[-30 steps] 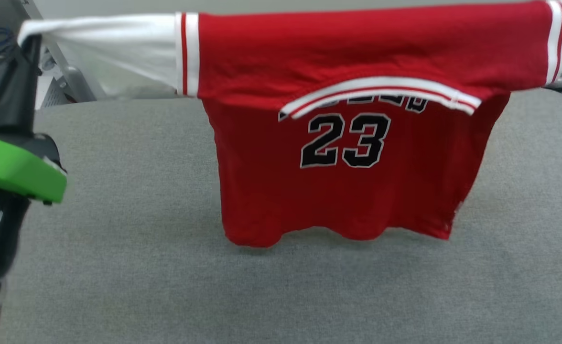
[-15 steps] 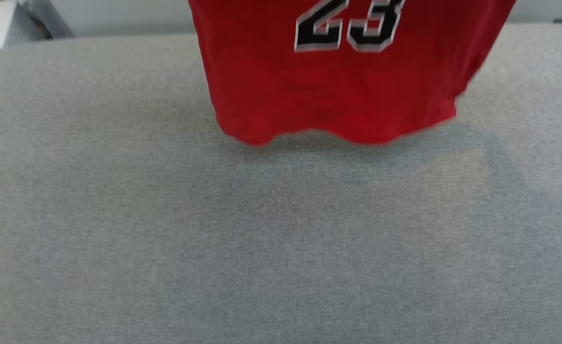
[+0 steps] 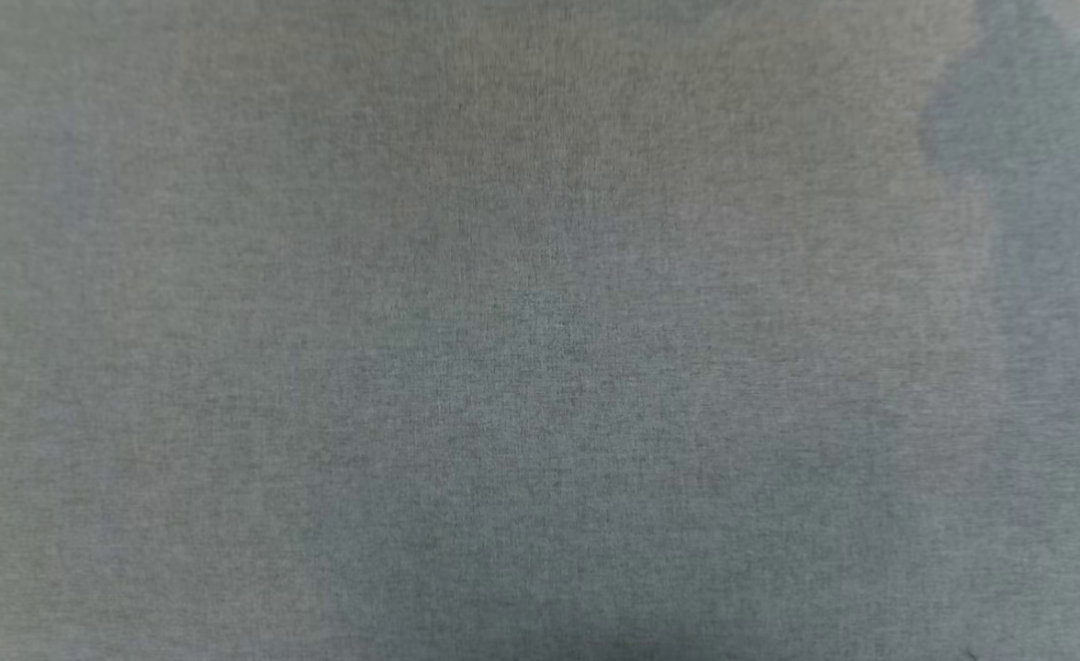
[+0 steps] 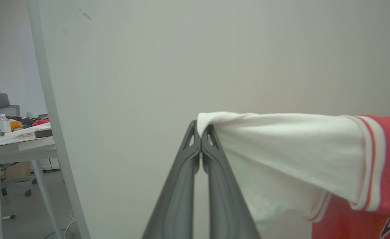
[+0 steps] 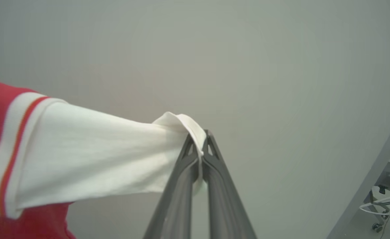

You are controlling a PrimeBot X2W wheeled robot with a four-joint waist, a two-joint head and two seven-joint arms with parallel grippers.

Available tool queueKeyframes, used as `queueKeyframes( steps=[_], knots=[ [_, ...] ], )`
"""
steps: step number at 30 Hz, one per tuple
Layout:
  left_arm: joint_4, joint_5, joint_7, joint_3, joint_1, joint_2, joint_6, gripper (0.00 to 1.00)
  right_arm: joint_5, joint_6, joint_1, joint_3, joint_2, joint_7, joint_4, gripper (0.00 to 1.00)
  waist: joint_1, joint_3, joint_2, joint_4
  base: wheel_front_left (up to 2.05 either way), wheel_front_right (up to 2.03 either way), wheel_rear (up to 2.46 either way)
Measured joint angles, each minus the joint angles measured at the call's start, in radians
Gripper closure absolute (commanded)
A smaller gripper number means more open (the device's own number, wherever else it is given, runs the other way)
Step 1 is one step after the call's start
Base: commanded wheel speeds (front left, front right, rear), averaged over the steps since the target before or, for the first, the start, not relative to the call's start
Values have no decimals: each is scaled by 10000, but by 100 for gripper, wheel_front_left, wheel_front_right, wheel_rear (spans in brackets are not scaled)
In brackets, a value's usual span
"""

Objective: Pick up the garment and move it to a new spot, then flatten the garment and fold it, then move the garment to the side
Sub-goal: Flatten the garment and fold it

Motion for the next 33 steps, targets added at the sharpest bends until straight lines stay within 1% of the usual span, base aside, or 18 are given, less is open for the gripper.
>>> queueKeyframes(
  steps=[5, 7, 10, 15, 18, 25, 29, 33],
  knots=[
    [1448, 290, -1043, -59, -1384, -349, -69, 100, -341, 0, -1225, 4, 468, -972, 1371, 100, -1, 798, 0, 46, 0, 0, 0],
    [2021, 351, -1526, -63, -1773, -512, -69, 100, -472, 0, -1555, 19, 652, -1536, 1814, 100, -1, 1103, 0, 61, 0, 0, 0],
    [2717, 389, -2125, -151, -1990, -729, -84, 100, -506, -2, -1744, 121, 882, -2188, 2399, 100, -1, 1458, 0, 81, 0, 0, 0],
    [3649, 337, -2727, -374, -1848, -1137, -263, 100, -431, -2, -1640, 527, 1108, -2698, 3287, 100, -1, 1773, 0, 146, 0, 0, 0],
    [3954, 238, -3035, -476, -1400, -1340, -343, 100, -282, -2, -1274, 802, 1126, -2863, 3670, 100, -2, 1729, 0, 205, 0, 0, 0],
    [4172, -35, -3381, -752, 524, -1697, -493, 100, 491, -2, 253, 1555, 1145, -3062, 4098, 100, -2, 1217, 0, 262, 0, 0, 0],
    [4155, -299, -3490, -951, 1964, -1820, -520, 100, 1156, -2, 1673, 1962, 1032, -3045, 4171, 100, -3, 706, 0, 287, 0, 0, 0],
    [4033, -508, -3505, -1172, 3684, -1848, -550, 100, 1785, -2, 3224, 2556, 869, -2621, 4096, 100, -3, 74, 0, 299, 0, 0, 0]
  ],
)
